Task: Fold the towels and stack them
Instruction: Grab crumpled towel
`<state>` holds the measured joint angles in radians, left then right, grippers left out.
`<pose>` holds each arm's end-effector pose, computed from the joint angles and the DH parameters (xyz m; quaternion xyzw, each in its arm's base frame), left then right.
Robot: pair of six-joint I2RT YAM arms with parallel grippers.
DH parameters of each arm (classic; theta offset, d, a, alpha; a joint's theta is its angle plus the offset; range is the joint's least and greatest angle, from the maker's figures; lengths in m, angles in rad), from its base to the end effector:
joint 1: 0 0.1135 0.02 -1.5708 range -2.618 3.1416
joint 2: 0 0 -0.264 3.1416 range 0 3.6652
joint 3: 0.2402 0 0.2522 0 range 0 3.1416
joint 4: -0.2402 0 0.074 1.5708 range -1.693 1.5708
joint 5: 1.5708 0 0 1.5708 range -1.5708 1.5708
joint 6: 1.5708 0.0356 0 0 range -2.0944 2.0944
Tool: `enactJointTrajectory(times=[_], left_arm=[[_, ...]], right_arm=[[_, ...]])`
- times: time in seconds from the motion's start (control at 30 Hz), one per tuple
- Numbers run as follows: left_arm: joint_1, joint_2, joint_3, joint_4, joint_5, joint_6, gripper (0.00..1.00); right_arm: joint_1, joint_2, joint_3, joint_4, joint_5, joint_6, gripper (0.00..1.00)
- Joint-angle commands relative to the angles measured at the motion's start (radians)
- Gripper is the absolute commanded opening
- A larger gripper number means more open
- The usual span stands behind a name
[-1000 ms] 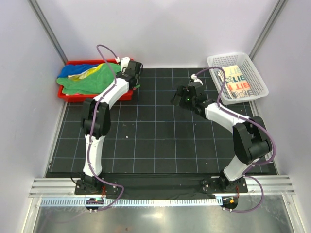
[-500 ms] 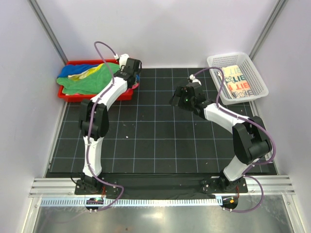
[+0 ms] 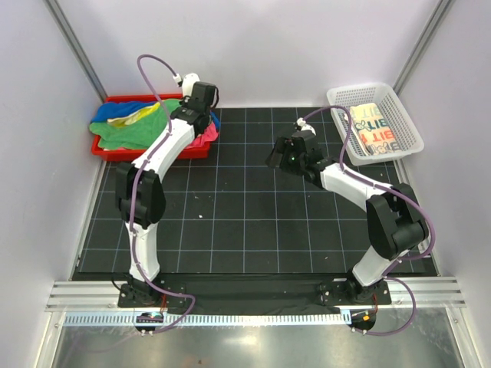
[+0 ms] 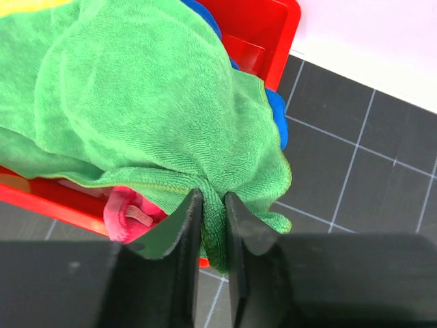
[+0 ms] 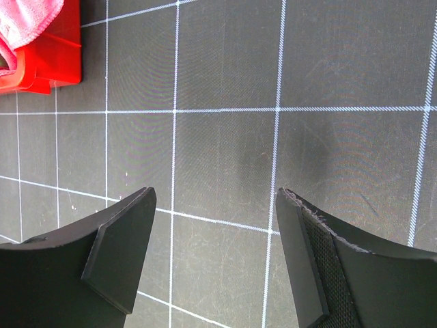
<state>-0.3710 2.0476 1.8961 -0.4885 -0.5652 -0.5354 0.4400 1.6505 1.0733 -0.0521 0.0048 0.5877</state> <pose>0.4504 -0.1547 0.3082 -0.1952 0.8450 0.0353 0.4966 0.3327 0.1564 0.2288 0.0668 0.8887 0.2211 0.3960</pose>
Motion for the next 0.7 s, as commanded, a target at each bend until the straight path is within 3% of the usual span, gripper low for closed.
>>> enactJointTrajectory(times=[0.0,0.27,0.67], left_arm=[[0.0,-0.06,0.047,0.03,-0.016,0.025,0.25],[0.0,-0.07,0.055,0.042,-0.038,0.049,0.16],[-0.002,-0.101,0.057,0.159,-0.065,0.147,0.17]], right_arm=[[0.008,0.012,0.051,0.038,0.023,-0.02,0.78],[0.011,0.012,0.05,0.037,0.03,-0.025,0.78],[0.023,0.012,0.056,0.032,0.043,-0.038,0.78]])
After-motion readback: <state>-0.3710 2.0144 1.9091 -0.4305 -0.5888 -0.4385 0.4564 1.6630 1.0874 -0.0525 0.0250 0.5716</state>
